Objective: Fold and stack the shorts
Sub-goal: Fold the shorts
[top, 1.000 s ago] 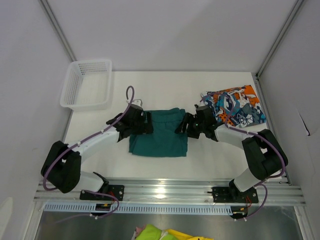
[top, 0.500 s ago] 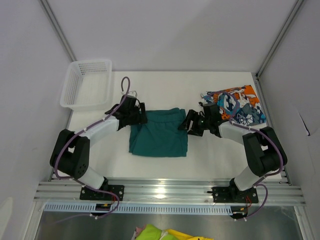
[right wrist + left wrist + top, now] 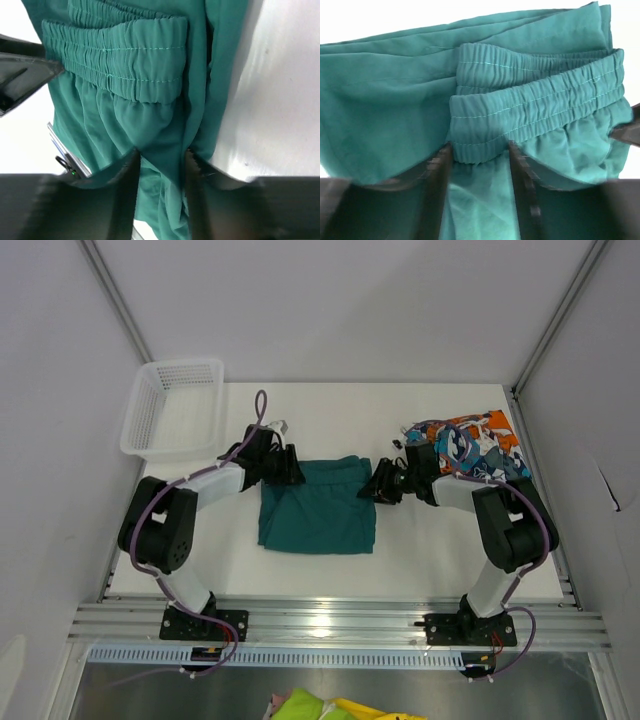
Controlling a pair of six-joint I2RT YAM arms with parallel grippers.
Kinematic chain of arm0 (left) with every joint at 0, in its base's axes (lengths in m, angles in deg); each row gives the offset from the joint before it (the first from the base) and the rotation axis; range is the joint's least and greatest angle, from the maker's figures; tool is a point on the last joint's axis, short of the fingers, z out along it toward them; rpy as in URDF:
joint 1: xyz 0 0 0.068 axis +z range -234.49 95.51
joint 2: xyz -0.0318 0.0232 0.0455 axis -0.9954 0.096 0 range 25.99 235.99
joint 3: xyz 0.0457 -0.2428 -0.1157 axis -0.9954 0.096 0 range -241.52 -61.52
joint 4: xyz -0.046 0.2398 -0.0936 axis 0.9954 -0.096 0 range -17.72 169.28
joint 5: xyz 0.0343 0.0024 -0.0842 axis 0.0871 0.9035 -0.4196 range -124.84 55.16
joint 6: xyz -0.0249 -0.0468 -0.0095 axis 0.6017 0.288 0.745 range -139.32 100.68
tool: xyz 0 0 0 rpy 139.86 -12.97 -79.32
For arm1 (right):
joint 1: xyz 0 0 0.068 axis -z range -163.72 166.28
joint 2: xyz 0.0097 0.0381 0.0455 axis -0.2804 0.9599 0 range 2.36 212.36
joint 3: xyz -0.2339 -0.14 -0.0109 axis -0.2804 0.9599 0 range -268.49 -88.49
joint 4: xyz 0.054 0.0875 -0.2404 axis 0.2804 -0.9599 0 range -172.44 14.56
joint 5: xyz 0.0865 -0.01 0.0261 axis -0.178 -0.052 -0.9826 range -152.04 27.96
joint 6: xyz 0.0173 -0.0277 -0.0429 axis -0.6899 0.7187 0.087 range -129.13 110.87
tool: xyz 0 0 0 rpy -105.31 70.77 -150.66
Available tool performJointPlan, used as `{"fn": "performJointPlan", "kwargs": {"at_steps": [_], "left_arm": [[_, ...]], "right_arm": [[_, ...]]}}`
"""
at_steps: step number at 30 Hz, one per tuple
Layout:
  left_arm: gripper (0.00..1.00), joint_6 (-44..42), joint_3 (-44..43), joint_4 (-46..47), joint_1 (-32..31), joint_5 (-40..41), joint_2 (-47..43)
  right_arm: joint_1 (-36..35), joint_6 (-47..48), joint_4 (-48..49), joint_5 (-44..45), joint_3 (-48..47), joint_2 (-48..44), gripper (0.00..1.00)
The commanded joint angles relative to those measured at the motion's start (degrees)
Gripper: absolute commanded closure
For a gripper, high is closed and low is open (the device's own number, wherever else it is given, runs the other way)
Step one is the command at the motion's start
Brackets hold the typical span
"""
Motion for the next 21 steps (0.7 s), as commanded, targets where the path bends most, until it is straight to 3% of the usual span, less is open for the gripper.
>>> {"fn": "performJointPlan", "kwargs": {"at_steps": [1,8,12,14,15,18,21], "left_arm": [[0.54,-0.99,-2.31,2.34,0.50,-4.37,0.50],[0.80,-0.63,-3.54,2.87,0.50,-6.21,1.82],[0.83,-0.37,-3.72,2.18,0.93,-5.60,1.99],[0.73,0.15,-4.59,1.30,1.46,-5.69,3.40],[0.61,0.59,-4.77,0.77,2.25,-6.99,4.19],[0.36,0.68,-5.56,0.94,3.31,-10.07,6.12],[0.31,0.42,-7.22,0.24,3.31,-11.40,7.79]], "right_arm": [[0.19,-0.51,4.41,-2.75,-2.21,0.76,0.67],[-0.42,0.10,4.24,-2.67,-3.09,-0.29,0.90],[-0.60,1.16,2.57,-1.96,-3.96,-0.65,0.94],[-0.51,1.33,2.30,-1.88,-3.97,-0.65,0.97],[-0.60,1.34,2.30,-1.96,-3.97,-0.65,0.97],[-0.60,1.34,2.30,-1.87,-3.97,-0.47,0.91],[-0.51,1.51,2.21,-1.70,-3.97,-0.30,0.90]]}}
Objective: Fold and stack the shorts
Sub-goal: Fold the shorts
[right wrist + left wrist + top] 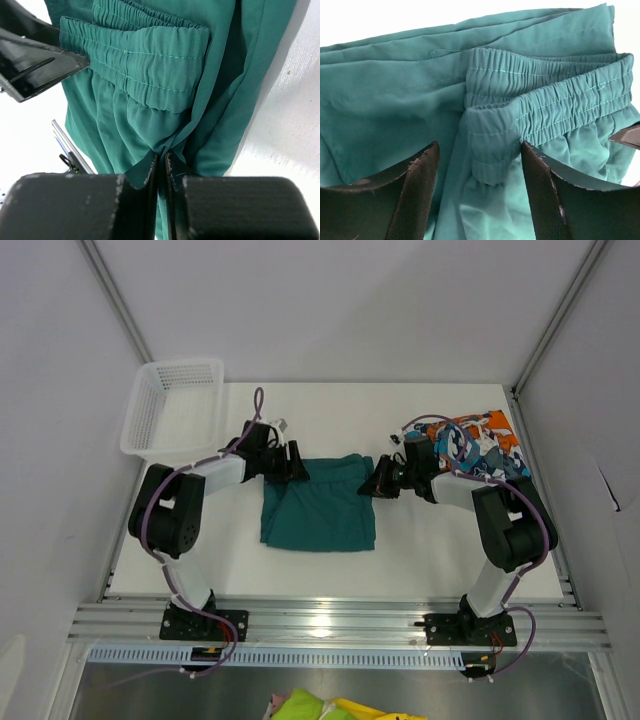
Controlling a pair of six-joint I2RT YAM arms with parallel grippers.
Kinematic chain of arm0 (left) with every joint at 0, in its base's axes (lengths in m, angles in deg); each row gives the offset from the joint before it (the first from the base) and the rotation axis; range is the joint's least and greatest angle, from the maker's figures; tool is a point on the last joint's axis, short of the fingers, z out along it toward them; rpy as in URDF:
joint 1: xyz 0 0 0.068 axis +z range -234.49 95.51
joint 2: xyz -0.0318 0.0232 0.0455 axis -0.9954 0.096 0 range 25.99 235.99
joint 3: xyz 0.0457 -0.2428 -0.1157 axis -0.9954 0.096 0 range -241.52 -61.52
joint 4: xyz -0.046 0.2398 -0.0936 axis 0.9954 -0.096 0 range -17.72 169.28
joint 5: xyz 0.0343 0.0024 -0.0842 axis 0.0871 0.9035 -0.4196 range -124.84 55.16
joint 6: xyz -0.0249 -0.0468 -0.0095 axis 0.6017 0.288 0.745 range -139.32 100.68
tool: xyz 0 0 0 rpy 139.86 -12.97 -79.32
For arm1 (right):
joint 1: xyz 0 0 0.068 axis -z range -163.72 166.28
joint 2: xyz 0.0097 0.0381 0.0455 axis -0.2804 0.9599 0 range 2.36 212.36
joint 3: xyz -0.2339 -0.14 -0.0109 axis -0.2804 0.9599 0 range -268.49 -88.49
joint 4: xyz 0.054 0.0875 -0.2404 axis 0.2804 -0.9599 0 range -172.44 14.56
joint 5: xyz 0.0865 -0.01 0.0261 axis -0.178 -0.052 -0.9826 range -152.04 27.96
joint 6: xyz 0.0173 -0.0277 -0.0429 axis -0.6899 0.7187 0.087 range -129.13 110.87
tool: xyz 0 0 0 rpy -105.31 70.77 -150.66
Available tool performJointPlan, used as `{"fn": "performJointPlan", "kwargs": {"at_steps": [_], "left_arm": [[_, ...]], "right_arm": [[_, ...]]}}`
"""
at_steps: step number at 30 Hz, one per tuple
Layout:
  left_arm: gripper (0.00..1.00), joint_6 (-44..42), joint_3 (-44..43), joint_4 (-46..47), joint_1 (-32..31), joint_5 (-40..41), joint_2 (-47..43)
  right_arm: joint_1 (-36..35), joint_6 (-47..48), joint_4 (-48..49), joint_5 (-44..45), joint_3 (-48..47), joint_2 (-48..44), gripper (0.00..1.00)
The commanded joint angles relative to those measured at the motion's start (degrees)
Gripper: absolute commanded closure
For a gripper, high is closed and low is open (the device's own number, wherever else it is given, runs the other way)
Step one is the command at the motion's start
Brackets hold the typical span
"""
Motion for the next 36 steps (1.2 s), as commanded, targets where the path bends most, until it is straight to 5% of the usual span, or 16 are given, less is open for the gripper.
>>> {"fn": "performJointPlan", "kwargs": {"at_steps": [1,5,11,12,23,32,36], "left_arm": [[0.30,-0.04,-3.56,-0.46,0.55,-4.32,1.85],[0.32,-0.21,-6.98,-4.14,0.55,-5.37,5.28],[0.81,-0.48,-7.26,-4.07,0.55,-6.69,6.25],[1.00,-0.56,-6.91,-2.94,0.55,-6.96,5.99],[1.00,4.17,5.66,13.06,0.47,-6.70,-13.23],[1.00,7.43,14.36,12.55,-0.15,3.23,-28.19],[1.00,6.91,15.42,9.40,-0.06,9.20,-27.69]], "right_arm": [[-0.14,1.18,0.90,-0.28,-2.11,-0.73,0.89],[-0.23,1.01,1.34,-0.45,-2.20,-0.12,0.89],[-0.14,0.39,2.22,-0.46,-2.28,0.76,0.89],[-0.14,0.39,2.39,-0.54,-2.46,0.85,0.90],[-0.31,1.97,1.52,-1.42,-4.92,-2.57,0.95],[-1.72,3.12,1.00,-2.92,-8.69,-3.73,0.99],[-2.25,3.12,0.46,-3.62,-11.86,1.02,0.99]]}}
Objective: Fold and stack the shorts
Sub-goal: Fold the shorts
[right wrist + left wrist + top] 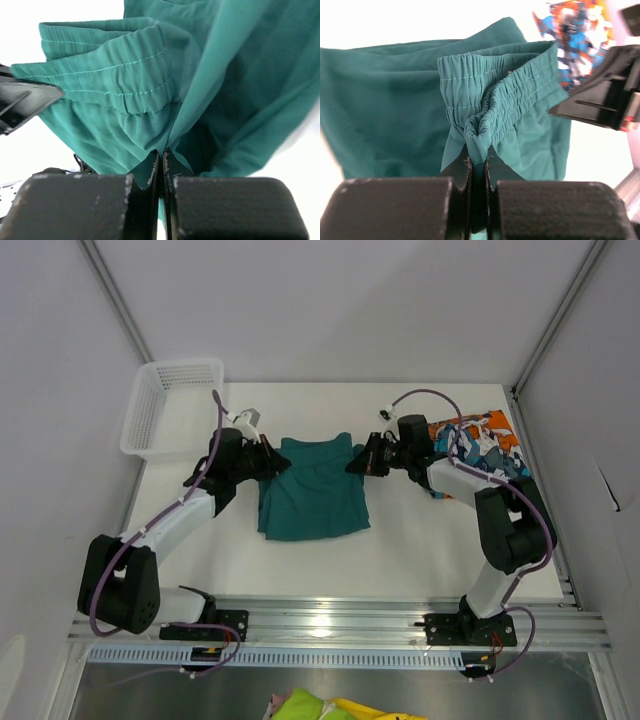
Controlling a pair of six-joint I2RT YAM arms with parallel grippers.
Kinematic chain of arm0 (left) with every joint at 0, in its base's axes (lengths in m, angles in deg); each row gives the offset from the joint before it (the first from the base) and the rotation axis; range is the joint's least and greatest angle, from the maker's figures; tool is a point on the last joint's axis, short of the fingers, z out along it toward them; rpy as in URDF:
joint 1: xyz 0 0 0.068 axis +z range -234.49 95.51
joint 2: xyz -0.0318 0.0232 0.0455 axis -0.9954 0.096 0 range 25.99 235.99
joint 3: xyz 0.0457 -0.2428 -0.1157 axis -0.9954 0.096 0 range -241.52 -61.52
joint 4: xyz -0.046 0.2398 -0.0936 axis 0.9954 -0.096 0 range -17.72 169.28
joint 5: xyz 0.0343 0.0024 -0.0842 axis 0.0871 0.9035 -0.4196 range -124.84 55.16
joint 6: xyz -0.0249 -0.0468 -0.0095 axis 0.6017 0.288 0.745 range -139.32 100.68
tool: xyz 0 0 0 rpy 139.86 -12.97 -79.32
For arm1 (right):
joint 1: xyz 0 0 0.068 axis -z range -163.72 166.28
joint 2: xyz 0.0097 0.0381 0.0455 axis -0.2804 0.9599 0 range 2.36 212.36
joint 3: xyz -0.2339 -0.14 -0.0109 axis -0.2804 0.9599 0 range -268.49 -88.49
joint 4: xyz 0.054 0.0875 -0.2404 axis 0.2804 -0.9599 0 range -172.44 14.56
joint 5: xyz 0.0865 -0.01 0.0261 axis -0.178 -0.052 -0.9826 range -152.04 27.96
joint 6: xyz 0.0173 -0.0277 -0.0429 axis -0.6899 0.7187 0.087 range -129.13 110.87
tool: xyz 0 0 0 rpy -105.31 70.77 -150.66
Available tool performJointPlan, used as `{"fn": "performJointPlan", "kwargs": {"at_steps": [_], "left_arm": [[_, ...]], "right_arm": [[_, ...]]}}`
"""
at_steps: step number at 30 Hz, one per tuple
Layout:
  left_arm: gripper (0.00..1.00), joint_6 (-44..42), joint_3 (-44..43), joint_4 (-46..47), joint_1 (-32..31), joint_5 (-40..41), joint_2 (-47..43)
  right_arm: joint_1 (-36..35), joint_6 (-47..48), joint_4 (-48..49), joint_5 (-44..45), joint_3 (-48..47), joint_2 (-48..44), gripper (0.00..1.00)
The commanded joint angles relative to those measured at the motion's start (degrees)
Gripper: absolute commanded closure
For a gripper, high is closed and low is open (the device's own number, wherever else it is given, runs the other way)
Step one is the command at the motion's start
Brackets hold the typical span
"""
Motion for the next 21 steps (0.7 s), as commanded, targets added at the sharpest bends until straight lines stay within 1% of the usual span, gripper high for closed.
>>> {"fn": "performJointPlan", "kwargs": {"at_steps": [1,4,6,8,9,10,12,13,14,15,16,18,19,20,21], "left_arm": [[1.00,-0.02,-0.51,-1.39,0.11,7.22,0.91],[1.00,-1.87,-2.62,-1.40,0.20,9.34,6.53],[1.00,-3.18,-6.05,-2.36,0.47,9.60,11.69],[1.00,-3.89,-9.20,-2.72,0.82,11.17,14.53],[1.00,-4.07,-9.83,-4.89,1.08,11.71,15.67],[1.00,-3.98,-10.79,-5.70,2.04,11.63,17.77],[1.00,-3.55,-12.47,-6.67,2.92,11.10,19.02],[1.00,-3.37,-13.26,-7.63,3.62,11.45,19.89],[1.00,-3.11,-13.70,-8.86,3.89,12.32,20.25],[1.00,-3.11,-14.23,-9.65,4.07,13.55,20.51],[1.00,-3.02,-14.32,-10.27,4.33,13.56,20.78],[1.00,-3.10,-14.40,-10.80,4.51,13.82,20.96],[0.98,-3.11,-14.23,-10.98,4.51,13.91,20.87],[0.96,-3.28,-14.23,-10.89,4.51,13.74,20.61],[0.94,-3.28,-14.06,-10.81,4.51,13.56,20.43]], "right_arm": [[-0.59,1.00,0.79,-1.87,-4.36,3.75,0.99],[-1.02,-0.23,1.93,-1.70,-5.25,7.71,0.99],[-1.20,-0.67,2.90,-0.47,-5.60,9.91,0.99],[-1.20,-0.94,2.90,0.23,-6.21,12.71,0.99],[-1.20,-0.85,2.29,0.41,-7.52,13.86,0.99],[-1.12,-0.68,1.59,0.33,-8.40,14.92,0.98],[-1.11,-0.15,-0.26,0.15,-10.86,18.08,0.96],[-1.20,0.11,-0.70,-0.02,-11.22,18.87,0.92],[-1.12,0.38,-1.14,0.06,-11.49,19.32,0.86],[-1.20,0.55,-1.32,0.06,-11.58,19.67,0.74],[-1.03,0.64,-1.32,0.50,-11.32,19.50,0.52],[-1.11,1.34,-1.41,0.94,-10.88,18.28,0.35],[-1.20,1.61,-1.75,1.46,-10.44,17.66,0.24],[-1.20,2.13,-2.02,1.64,-10.35,17.04,0.20],[-1.20,2.49,-2.20,1.64,-10.17,16.51,0.17]]}}
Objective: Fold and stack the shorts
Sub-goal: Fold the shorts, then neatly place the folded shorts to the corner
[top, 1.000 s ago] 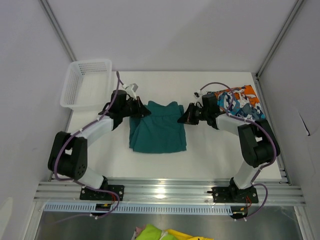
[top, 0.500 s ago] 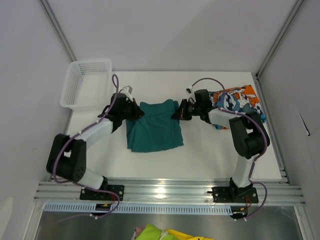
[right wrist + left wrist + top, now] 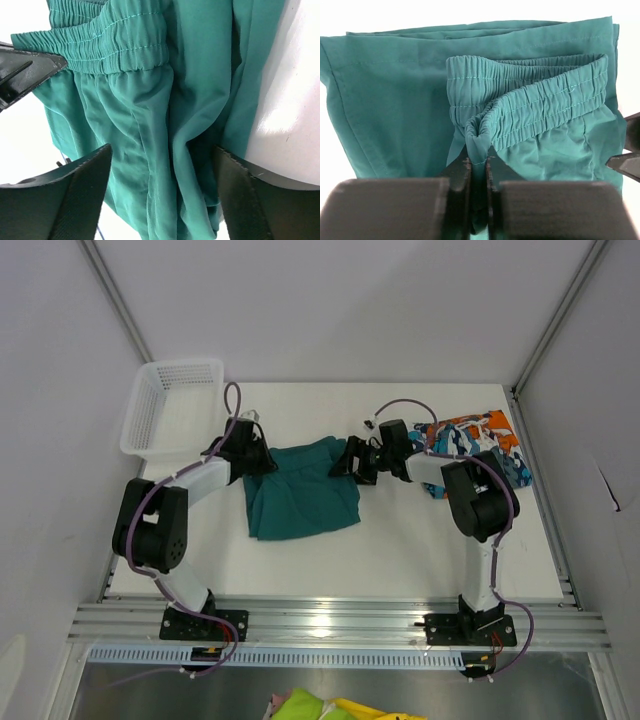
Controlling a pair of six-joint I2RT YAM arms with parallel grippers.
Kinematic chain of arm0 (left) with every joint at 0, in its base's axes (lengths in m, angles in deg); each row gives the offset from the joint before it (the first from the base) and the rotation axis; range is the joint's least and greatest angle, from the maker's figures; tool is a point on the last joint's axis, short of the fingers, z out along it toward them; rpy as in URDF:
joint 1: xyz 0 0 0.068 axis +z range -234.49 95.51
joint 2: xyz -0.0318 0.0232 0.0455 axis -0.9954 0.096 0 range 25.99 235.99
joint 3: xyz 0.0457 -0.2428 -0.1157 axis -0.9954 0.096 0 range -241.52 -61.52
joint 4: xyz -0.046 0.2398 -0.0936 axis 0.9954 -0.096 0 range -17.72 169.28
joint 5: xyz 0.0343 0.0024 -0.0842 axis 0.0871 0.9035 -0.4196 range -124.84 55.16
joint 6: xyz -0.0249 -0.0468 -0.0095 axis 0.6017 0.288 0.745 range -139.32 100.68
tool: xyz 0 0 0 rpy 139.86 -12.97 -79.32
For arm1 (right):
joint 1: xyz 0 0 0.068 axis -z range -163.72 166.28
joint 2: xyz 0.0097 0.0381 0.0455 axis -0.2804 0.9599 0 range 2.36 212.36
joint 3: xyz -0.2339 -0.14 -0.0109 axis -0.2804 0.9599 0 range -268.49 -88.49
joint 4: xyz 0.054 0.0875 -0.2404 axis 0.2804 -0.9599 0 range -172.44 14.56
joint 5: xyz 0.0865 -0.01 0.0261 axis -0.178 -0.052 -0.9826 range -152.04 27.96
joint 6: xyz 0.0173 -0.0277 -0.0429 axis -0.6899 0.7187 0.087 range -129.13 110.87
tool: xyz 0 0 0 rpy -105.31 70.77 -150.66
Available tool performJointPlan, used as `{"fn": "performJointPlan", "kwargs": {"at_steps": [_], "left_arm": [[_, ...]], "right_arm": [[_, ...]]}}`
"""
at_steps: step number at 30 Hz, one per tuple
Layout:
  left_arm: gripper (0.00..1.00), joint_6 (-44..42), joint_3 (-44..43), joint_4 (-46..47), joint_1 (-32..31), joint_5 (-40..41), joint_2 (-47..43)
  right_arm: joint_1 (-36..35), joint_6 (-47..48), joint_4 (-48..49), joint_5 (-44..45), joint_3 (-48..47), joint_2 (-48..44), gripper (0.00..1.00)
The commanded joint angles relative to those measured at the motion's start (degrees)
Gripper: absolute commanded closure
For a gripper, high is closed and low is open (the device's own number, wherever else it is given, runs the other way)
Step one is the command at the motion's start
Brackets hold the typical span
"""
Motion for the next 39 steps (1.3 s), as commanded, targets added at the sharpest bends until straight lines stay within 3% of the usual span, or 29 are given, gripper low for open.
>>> {"fn": "performJointPlan", "kwargs": {"at_steps": [1,2,3,5,6,11,12,13,15,17,20,28,35,39], "left_arm": [[0.87,-1.38,-1.90,-0.42,0.55,1.54,-0.84],[0.81,-1.38,-1.81,-0.25,0.55,1.45,-1.10],[0.67,-1.47,-1.20,-0.16,0.55,1.36,-1.80],[0.49,-1.47,-0.41,0.37,0.55,1.45,-2.59],[0.33,-1.64,-0.06,0.63,0.55,1.27,-3.73],[0.19,-1.65,4.49,2.12,0.55,1.71,-9.86],[0.19,-1.56,4.51,2.13,0.55,1.71,-9.89],[0.19,-1.56,5.21,2.47,0.55,1.71,-11.72],[0.18,-1.47,8.19,3.35,0.55,1.97,-13.84],[0.01,-1.38,11.26,5.10,0.55,1.89,-17.08],[0.01,-0.94,16.89,6.78,0.55,1.62,-19.64],[0.01,-1.82,18.93,6.78,0.99,2.06,-18.24],[0.01,-1.82,20.60,8.55,3.89,0.03,-14.99],[0.01,-1.21,22.53,8.37,3.98,2.76,-18.15]], "right_arm": [[0.02,2.71,-3.00,2.56,-0.09,-3.03,0.16],[-0.07,3.06,-3.27,2.48,0.08,-3.56,0.15],[-0.15,3.93,-3.62,2.56,0.17,-4.43,0.14],[-0.15,5.16,-5.99,4.48,-0.44,-4.97,0.13],[-0.15,6.21,-6.26,5.11,-0.53,-5.14,0.13],[0.11,8.68,-9.43,7.48,0.51,-7.25,0.08],[0.11,8.69,-9.43,7.75,0.52,-7.26,0.08],[0.11,8.86,-9.51,8.27,0.78,-7.69,0.01],[0.02,9.91,-9.43,9.41,1.22,-8.92,0.01],[0.20,10.62,-9.07,10.38,1.84,-9.71,0.01],[0.46,11.93,-9.51,10.57,1.66,-9.46,0.01],[3.27,10.71,-10.05,0.64,-1.85,-0.42,0.01],[1.35,11.58,-12.94,2.30,-5.19,2.06,0.01],[1.25,11.41,-13.47,2.13,-6.16,3.20,0.09]]}}
